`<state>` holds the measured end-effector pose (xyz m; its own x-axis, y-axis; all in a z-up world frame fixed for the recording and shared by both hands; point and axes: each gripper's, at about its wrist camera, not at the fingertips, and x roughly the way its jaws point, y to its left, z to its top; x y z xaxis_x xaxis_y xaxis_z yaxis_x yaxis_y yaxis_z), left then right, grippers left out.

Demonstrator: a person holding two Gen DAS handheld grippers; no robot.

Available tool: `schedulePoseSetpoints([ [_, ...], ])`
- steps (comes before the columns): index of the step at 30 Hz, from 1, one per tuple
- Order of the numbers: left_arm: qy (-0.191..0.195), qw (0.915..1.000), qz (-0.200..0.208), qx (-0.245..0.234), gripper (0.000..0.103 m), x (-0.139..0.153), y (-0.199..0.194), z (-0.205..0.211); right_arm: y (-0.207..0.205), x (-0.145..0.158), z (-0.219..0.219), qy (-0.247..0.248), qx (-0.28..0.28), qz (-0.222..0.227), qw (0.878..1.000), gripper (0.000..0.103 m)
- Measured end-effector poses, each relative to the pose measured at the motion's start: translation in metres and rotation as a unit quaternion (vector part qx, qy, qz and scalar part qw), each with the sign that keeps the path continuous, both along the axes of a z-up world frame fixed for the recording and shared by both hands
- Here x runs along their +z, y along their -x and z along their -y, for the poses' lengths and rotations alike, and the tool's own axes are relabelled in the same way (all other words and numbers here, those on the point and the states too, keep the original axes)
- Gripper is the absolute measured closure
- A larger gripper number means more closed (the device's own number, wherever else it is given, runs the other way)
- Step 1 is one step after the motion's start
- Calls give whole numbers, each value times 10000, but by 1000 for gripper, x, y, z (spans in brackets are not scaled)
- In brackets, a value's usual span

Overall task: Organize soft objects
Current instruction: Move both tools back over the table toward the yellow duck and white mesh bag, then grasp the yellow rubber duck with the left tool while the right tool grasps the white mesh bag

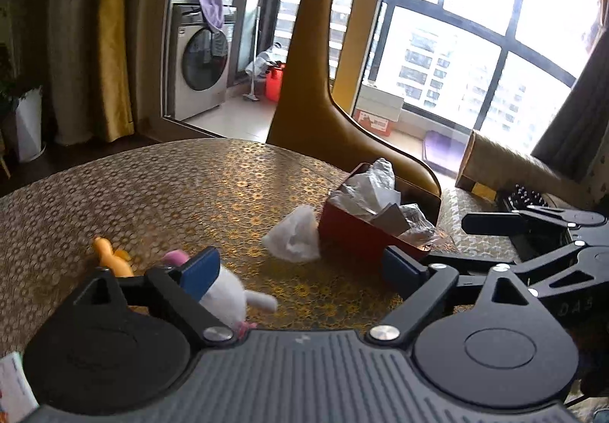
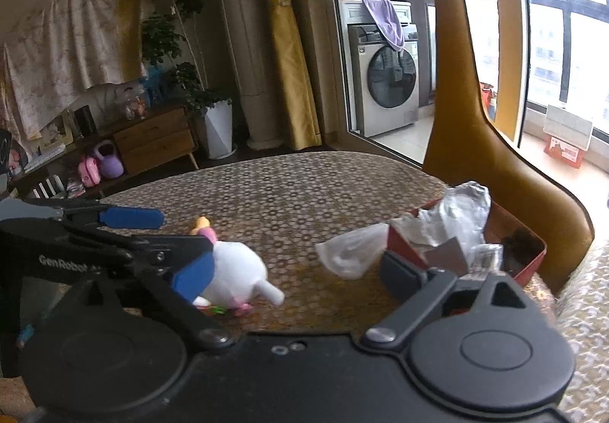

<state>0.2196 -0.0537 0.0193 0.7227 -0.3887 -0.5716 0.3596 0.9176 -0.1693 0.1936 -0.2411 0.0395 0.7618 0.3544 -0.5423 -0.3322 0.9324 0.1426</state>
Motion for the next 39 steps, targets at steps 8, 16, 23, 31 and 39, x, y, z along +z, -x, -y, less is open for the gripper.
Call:
schedulePoseSetpoints([
  [8, 122, 9995, 93, 278, 1, -7, 15, -45, -1, -12, -29, 26, 52, -34, 10000, 1],
  [16, -78, 9971, 325, 689, 0, -20, 11, -88, -27, -27, -43, 62, -174, -229, 9996, 1],
  [23, -119, 9941, -21, 1080, 0, -40, -20, -124, -66, -46, -47, 283, -589, -372, 9972, 1],
  [31, -95, 9876, -226, 1548, 0, -63, -64, -150, -122, -80, -44, 143, -1302, -900, 9873, 1],
  [39, -97, 9788, -728, 1913, 0, -97, -113, -159, -168, -107, -46, 267, -1696, -1181, 9780, 1],
])
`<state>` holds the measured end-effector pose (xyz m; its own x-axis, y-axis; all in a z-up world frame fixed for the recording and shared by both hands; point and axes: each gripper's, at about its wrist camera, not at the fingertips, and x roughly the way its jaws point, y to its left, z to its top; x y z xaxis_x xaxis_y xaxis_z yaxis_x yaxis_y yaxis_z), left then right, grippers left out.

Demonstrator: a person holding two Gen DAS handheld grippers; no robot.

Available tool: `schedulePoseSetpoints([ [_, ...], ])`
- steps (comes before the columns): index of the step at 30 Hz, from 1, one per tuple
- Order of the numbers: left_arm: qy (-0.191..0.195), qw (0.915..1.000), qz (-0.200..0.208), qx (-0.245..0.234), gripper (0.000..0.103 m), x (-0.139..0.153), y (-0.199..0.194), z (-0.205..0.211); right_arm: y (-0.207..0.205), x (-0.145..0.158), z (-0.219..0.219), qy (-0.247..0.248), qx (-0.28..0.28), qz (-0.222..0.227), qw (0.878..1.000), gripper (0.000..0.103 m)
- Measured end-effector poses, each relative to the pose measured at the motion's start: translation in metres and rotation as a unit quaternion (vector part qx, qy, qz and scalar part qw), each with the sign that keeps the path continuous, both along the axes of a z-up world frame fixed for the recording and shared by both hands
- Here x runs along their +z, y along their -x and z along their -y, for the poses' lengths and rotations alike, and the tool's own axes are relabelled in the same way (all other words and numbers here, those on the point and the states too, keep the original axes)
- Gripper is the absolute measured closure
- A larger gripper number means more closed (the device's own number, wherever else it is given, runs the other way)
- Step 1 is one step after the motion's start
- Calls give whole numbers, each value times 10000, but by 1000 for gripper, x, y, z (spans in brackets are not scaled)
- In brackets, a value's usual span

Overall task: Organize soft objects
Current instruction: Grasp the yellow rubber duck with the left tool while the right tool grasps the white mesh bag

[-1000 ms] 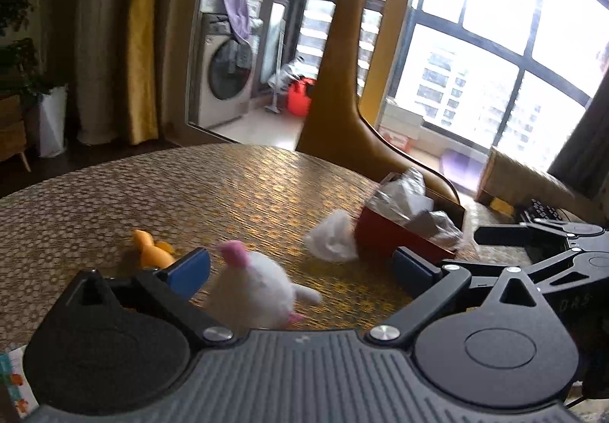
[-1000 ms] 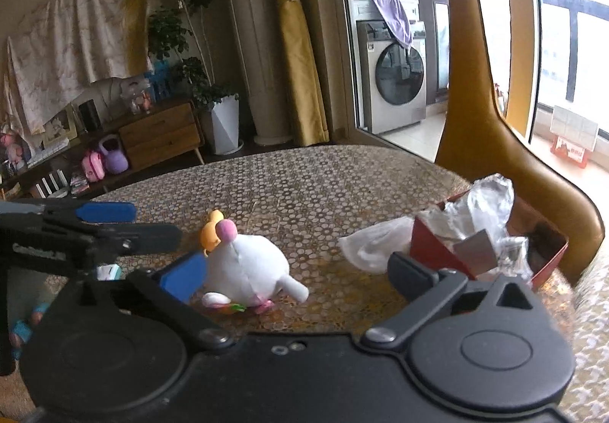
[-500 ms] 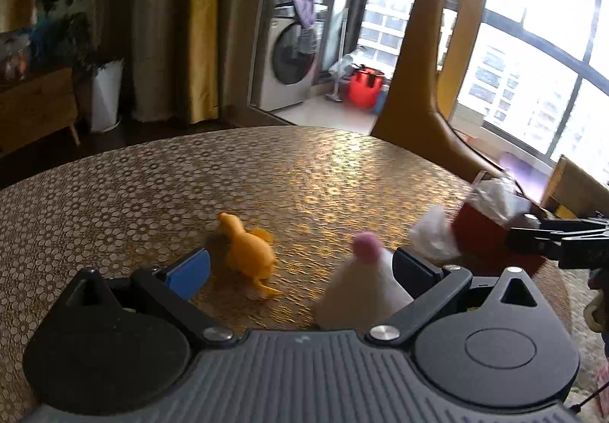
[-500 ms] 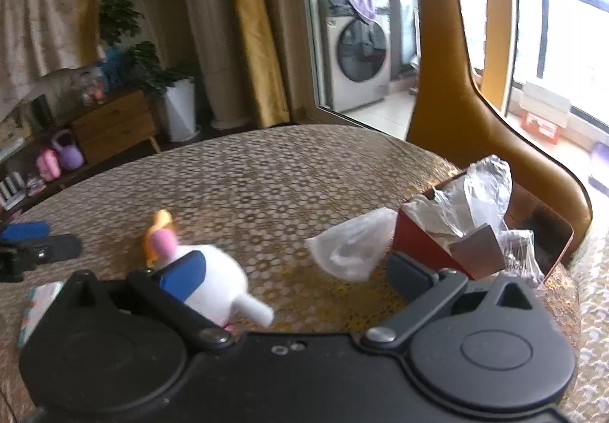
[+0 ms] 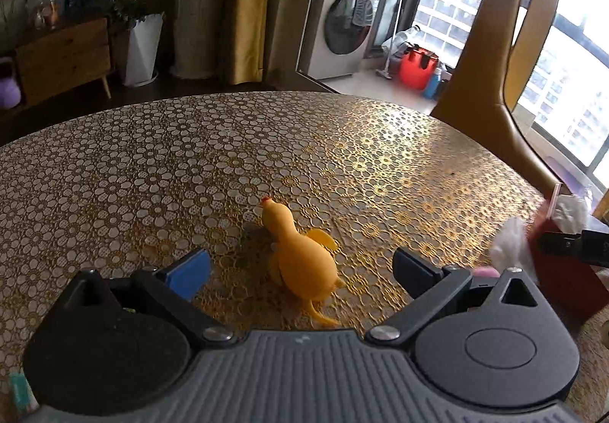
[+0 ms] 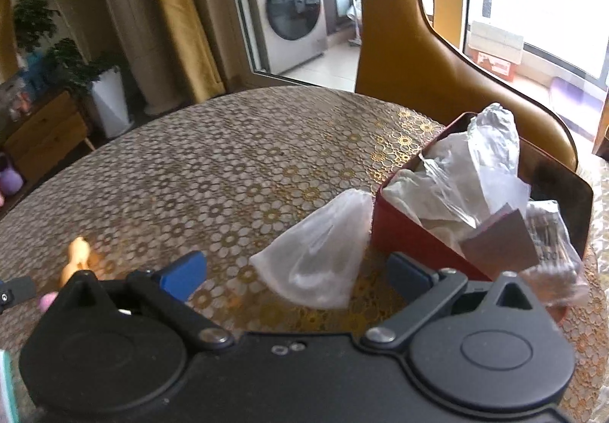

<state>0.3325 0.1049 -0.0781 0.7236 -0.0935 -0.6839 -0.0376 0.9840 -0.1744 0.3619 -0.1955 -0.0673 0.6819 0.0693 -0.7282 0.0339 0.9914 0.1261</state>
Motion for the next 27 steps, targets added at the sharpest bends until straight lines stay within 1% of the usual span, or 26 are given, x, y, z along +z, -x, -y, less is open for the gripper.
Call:
schedulePoseSetpoints([
  [6, -99, 9998, -91, 114, 0, -16, -28, 5, -29, -21, -2, 33, -327, -385, 9987, 5],
  [10, -222, 9994, -168, 185, 0, -24, -44, 7, -42, -32, -4, 45, -478, -526, 9975, 6],
  [13, -333, 9990, -249, 143, 0, -31, -55, 11, -49, -41, -4, 79, -586, -594, 9965, 6],
  [16, -485, 9981, -344, 156, 1, -42, -59, 16, -54, -49, -3, 79, -711, -635, 9954, 11],
  [19, -547, 9977, -372, 157, 2, -52, -63, 16, -57, -56, -3, 105, -756, -666, 9949, 16],
  [20, -557, 9976, -382, 134, 5, -54, -64, 18, -57, -58, -4, 120, -755, -683, 9947, 19],
  [21, -578, 9975, -381, 101, 11, -56, -64, 20, -57, -59, -4, 134, -750, -691, 9947, 22],
  [22, -604, 9974, -376, 82, 14, -58, -65, 20, -57, -61, -5, 146, -733, -699, 9948, 23],
  [23, -636, 9973, -366, 68, 21, -59, -64, 22, -57, -63, -5, 164, -714, -714, 9948, 26],
  [24, -647, 9972, -379, 39, 25, -59, -64, 24, -57, -64, -6, 174, -680, -716, 9950, 31],
  [25, -648, 9971, -407, 3, 27, -60, -65, 25, -57, -65, -7, 168, -636, -706, 9953, 34],
  [27, -653, 9967, -471, -20, 36, -62, -65, 27, -56, -65, -9, 218, -602, -699, 9955, 40],
])
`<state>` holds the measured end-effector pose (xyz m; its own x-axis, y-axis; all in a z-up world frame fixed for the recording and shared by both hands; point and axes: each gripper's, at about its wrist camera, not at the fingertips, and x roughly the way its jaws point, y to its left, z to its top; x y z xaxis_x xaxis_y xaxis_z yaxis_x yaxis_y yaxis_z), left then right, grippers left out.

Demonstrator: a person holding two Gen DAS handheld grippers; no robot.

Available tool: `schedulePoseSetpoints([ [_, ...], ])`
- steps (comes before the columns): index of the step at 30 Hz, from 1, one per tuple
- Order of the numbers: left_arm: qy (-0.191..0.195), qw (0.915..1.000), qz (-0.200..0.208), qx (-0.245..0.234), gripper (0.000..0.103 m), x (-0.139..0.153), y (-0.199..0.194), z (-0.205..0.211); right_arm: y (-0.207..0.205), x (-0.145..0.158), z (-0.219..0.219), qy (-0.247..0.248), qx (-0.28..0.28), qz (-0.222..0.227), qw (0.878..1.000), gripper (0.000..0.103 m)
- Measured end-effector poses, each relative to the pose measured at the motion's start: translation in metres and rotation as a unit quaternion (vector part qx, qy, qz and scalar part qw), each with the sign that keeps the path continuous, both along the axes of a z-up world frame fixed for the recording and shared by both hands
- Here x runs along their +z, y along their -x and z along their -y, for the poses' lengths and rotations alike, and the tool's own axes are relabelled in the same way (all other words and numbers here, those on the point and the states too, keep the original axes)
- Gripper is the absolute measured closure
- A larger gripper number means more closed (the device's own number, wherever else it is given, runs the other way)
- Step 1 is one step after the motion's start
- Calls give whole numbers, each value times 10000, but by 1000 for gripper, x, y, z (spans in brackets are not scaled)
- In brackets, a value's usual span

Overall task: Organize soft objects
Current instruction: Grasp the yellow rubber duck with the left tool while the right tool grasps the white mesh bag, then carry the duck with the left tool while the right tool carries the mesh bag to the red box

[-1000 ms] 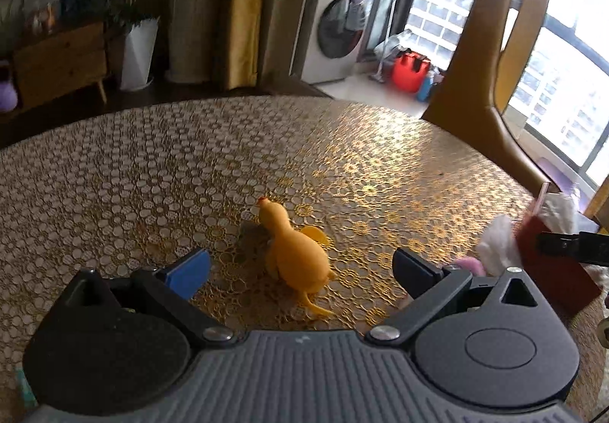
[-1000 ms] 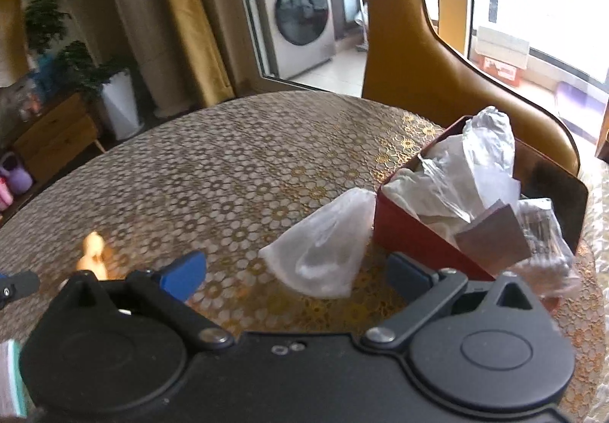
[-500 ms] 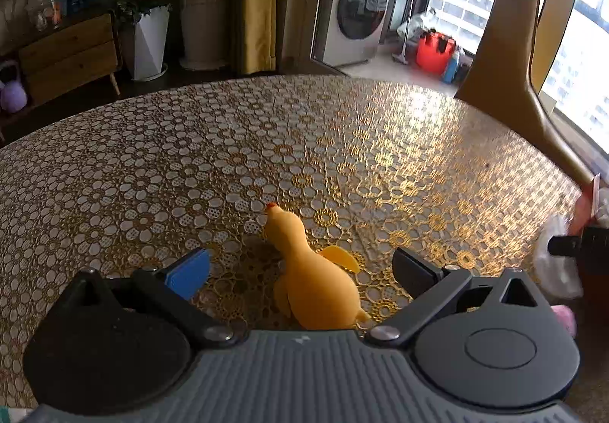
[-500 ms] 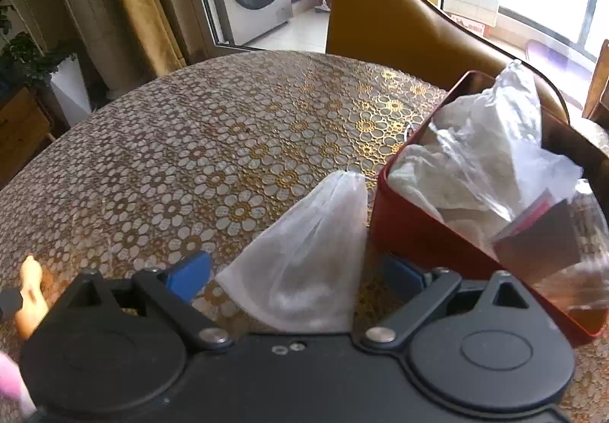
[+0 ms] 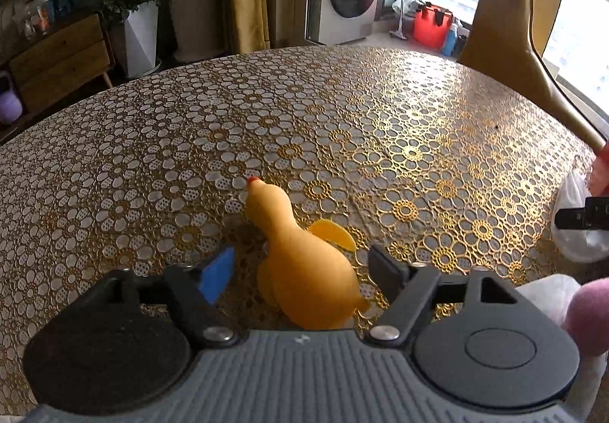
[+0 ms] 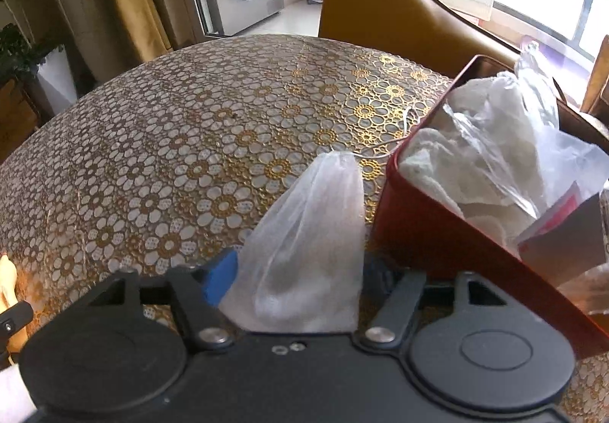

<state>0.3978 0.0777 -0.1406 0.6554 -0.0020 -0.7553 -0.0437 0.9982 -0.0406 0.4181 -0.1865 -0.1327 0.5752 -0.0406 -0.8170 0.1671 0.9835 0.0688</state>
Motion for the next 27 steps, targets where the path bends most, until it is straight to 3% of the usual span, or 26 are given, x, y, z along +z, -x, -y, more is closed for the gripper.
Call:
schedulePoseSetpoints([
  [4, -68, 10000, -35, -8, 48, 1, 1, 2, 3, -1, 0, 8, 14, 1, 10000, 47],
  [9, 77, 10000, -27, 37, 62, 3, 1, 3, 5, 6, -1, 76, 84, 20, 9999, 63],
  [15, 125, 9999, -73, 47, 68, 9, 3, -1, 14, 12, 1, 124, 209, -4, 9997, 83],
  [19, 149, 9998, -93, 67, 69, 13, 5, -4, 24, 20, 2, 234, 355, 92, 9991, 88],
  [27, 212, 9996, -88, 134, 71, 20, 18, -11, 47, 41, 12, -9, 615, 303, 9976, 98],
])
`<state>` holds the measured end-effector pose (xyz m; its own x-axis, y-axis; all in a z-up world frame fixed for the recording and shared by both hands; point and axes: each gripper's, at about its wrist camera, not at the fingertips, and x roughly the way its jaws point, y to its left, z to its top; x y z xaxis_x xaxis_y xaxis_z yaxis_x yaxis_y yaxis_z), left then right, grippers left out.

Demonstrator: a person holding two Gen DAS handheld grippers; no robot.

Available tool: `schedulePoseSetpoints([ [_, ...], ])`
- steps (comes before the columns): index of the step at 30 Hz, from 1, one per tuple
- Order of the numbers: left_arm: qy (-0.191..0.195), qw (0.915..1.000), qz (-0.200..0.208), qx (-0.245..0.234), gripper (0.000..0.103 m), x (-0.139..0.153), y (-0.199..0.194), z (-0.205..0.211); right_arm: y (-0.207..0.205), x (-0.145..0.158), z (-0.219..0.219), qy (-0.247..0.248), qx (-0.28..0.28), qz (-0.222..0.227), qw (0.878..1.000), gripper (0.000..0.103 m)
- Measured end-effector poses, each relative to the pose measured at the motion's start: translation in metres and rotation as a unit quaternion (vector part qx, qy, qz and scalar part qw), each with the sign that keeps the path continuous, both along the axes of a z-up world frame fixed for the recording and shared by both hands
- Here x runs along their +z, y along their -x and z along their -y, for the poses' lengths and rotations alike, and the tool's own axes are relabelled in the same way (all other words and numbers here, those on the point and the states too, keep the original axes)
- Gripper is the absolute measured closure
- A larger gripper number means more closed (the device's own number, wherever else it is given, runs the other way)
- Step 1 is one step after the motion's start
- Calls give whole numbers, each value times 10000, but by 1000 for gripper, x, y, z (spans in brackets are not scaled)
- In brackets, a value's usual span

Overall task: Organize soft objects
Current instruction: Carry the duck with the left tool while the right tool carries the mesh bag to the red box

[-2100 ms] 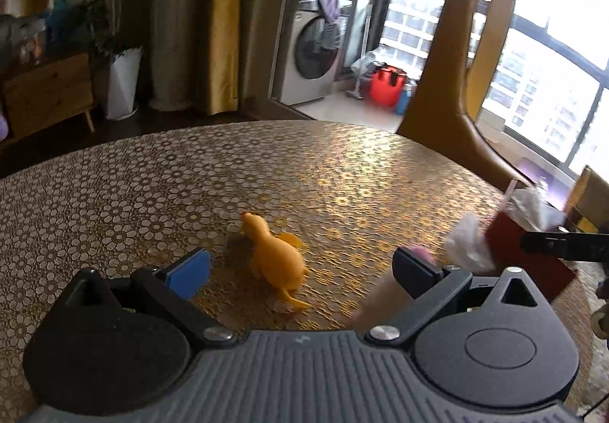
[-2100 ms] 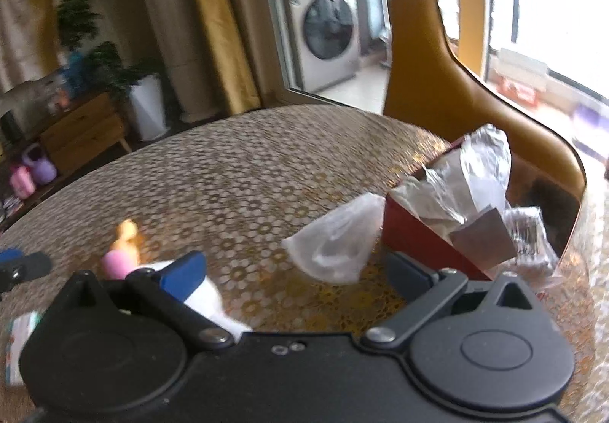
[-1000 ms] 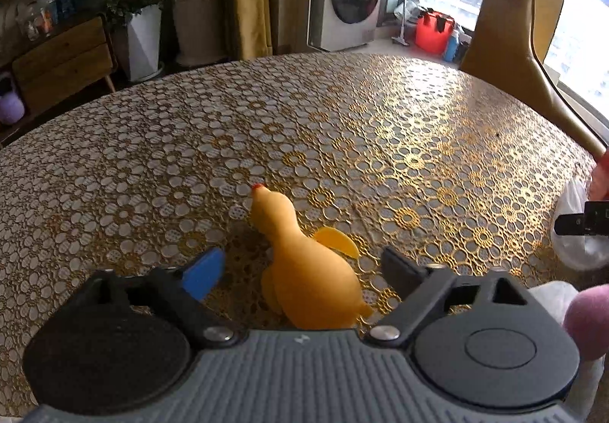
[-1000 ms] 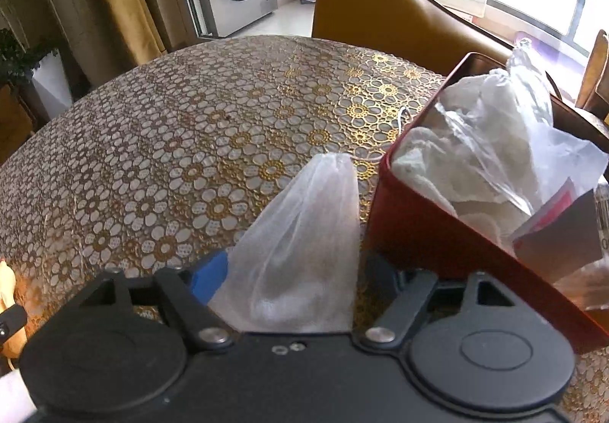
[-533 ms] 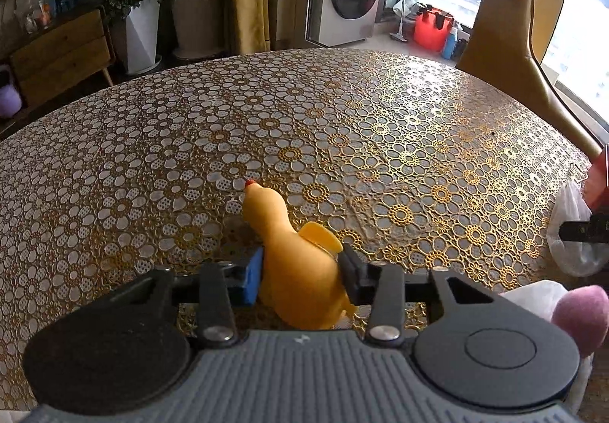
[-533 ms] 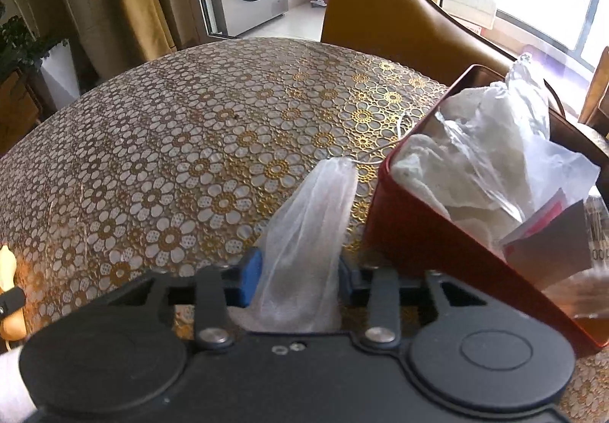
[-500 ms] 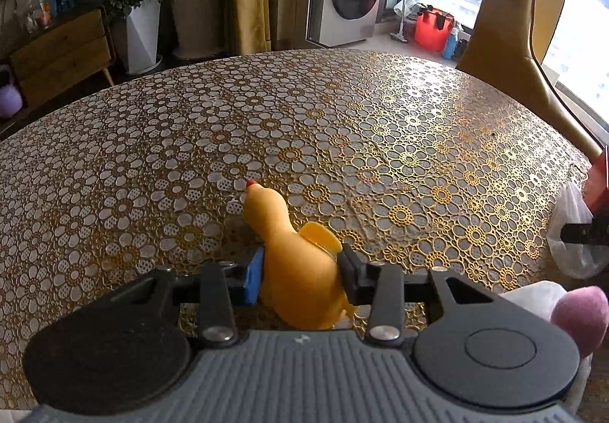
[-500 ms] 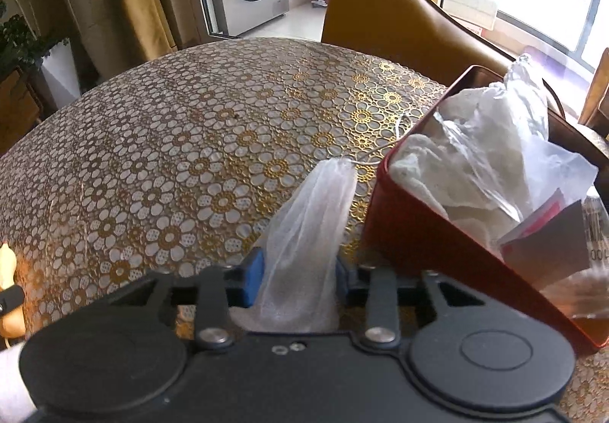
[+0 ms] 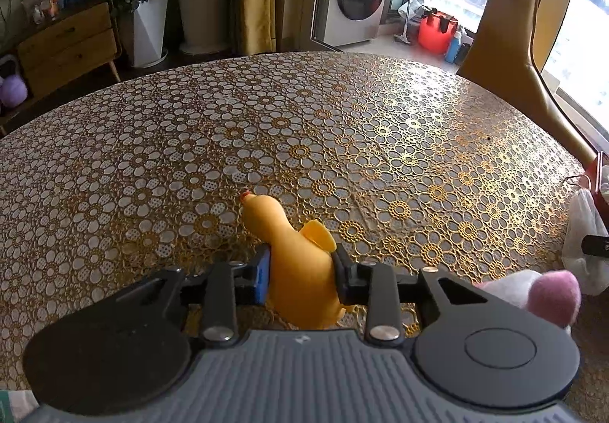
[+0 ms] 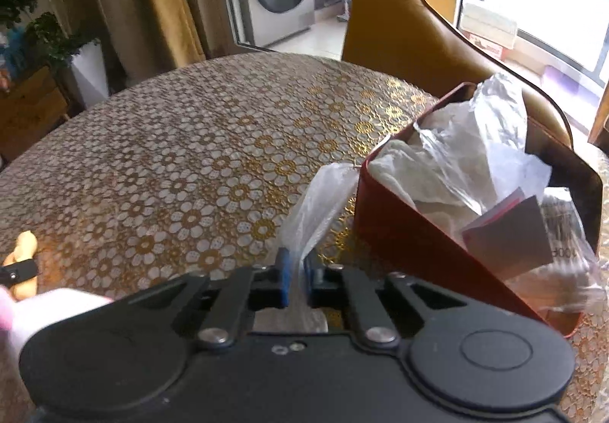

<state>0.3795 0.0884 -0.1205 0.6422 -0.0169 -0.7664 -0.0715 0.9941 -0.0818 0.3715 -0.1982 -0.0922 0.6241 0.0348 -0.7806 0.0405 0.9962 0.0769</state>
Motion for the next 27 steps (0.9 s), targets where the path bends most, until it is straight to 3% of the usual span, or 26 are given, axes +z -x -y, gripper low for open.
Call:
schedulePoseSetpoints([
  [15, 140, 9997, 182, 67, 71, 41, 45, -11, 60, 58, 17, -481, 601, 365, 9964, 99],
  [27, 185, 9979, 430, -437, 71, 96, 101, 18, 122, 105, 30, -591, 1183, 596, 9894, 99],
])
